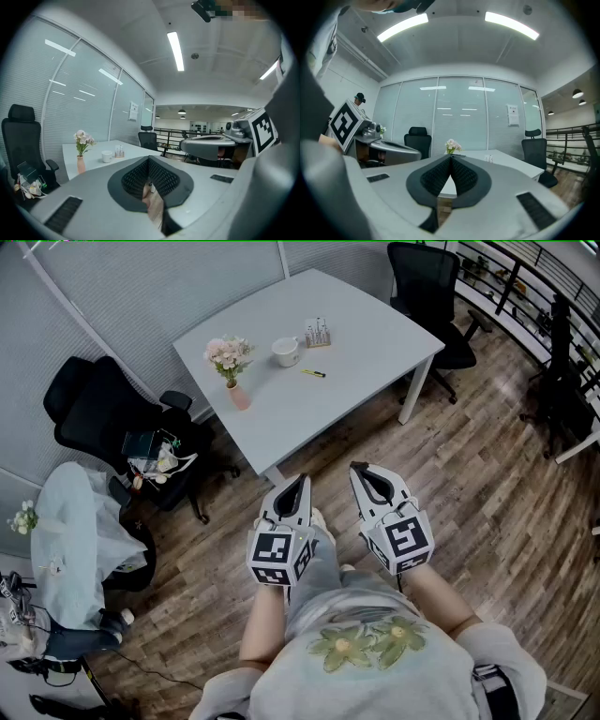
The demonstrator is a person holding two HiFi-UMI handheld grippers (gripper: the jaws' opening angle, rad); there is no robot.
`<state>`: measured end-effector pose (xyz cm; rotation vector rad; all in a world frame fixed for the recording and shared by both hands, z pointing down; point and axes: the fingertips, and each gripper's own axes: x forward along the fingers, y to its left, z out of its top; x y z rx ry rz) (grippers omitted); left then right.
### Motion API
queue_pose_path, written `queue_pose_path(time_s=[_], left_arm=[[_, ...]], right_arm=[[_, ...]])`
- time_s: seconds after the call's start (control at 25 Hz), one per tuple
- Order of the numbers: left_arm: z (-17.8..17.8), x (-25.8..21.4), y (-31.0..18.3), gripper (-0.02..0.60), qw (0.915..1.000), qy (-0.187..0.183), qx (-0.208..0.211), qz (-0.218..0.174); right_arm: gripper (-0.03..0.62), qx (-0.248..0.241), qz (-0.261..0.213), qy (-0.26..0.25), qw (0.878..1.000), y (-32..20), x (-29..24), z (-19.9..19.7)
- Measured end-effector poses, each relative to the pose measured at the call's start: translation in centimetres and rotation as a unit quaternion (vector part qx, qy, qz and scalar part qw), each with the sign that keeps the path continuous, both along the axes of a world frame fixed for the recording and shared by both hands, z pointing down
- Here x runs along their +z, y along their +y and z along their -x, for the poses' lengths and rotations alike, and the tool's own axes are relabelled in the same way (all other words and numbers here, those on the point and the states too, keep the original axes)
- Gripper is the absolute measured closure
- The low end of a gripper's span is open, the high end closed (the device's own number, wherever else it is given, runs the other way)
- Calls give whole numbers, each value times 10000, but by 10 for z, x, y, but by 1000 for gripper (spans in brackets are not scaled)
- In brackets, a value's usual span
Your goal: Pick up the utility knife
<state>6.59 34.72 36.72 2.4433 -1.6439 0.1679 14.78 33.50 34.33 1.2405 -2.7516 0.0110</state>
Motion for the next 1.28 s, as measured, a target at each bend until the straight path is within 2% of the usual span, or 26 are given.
queue_pose_path(time_s=[0.24,0.68,0.96,1.28], left_arm=[[-4,-3,-6,581,10000,1,17,-13],[-2,-3,-44,581,9999,118,51,-29],[10,7,-89,581,9999,153,25,37],[34,17,-167,581,9997,137,-11,185]], right_arm=[[592,-41,38,-29,10000,-4,-1,-2],[591,-50,-10,5,10000,-41,-2,-2],[591,-120,103,70,9998,-84,11,11],[591,-158,252,79,9995,-161,24,35]])
